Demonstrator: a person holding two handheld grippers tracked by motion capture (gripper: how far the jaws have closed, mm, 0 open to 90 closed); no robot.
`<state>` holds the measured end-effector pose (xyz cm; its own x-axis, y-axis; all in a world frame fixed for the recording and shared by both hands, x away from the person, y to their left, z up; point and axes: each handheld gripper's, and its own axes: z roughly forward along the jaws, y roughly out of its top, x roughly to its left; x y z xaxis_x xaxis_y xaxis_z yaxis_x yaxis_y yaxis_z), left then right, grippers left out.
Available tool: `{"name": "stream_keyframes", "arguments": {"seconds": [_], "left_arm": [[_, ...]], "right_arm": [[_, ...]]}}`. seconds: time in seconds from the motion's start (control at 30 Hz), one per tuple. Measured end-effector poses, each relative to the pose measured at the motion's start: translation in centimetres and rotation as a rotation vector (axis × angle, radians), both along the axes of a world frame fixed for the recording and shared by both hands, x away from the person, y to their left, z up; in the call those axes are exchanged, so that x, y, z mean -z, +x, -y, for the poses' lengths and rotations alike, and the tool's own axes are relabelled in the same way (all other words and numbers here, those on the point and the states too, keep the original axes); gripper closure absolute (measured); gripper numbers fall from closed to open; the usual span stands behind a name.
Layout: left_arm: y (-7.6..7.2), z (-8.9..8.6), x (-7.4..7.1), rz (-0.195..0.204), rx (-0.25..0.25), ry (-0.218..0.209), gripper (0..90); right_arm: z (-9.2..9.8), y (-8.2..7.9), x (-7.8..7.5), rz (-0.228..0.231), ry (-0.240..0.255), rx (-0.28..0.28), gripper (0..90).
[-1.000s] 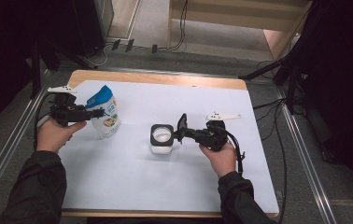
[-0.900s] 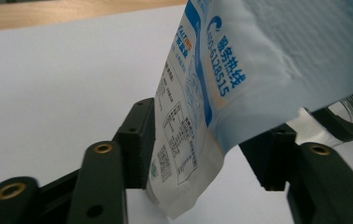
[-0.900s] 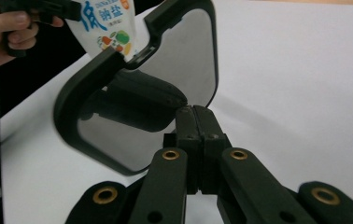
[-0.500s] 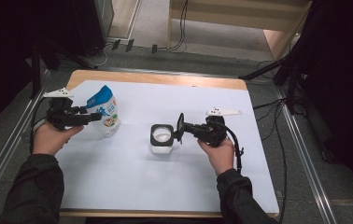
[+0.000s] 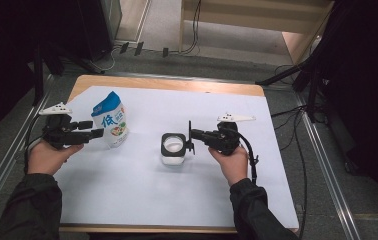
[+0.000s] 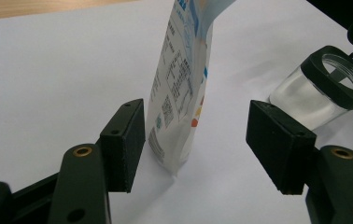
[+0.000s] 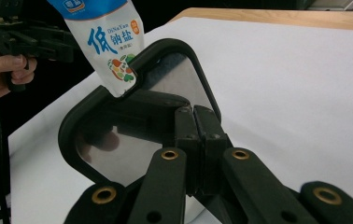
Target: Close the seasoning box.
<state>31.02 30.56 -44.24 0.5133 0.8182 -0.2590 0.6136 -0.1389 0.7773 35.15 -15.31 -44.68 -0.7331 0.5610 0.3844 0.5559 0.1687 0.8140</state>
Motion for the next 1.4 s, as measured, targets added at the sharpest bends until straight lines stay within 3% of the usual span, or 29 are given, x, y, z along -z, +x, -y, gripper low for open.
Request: {"name": "stream_keyframes", "arguments": {"seconds": [1.03,1.2,1.4], "left_arm": [[-1.7,0.2,1.0,-0.017,0.003,0.014,37.2],[-2.2,0.3,1.1,-0.026,0.007,0.015,37.2],[-2.4,0.5,1.1,-0.033,0.022,0.023,37.2]], "right_arm": [[-1.7,-0.1,0.6,0.002,-0.049,-0.053,89.2],[-1.5,-0.1,0.5,0.021,-0.064,-0.044,82.1],[-0.2,0.1,0.3,0.053,-0.069,-0.011,61.5]]}}
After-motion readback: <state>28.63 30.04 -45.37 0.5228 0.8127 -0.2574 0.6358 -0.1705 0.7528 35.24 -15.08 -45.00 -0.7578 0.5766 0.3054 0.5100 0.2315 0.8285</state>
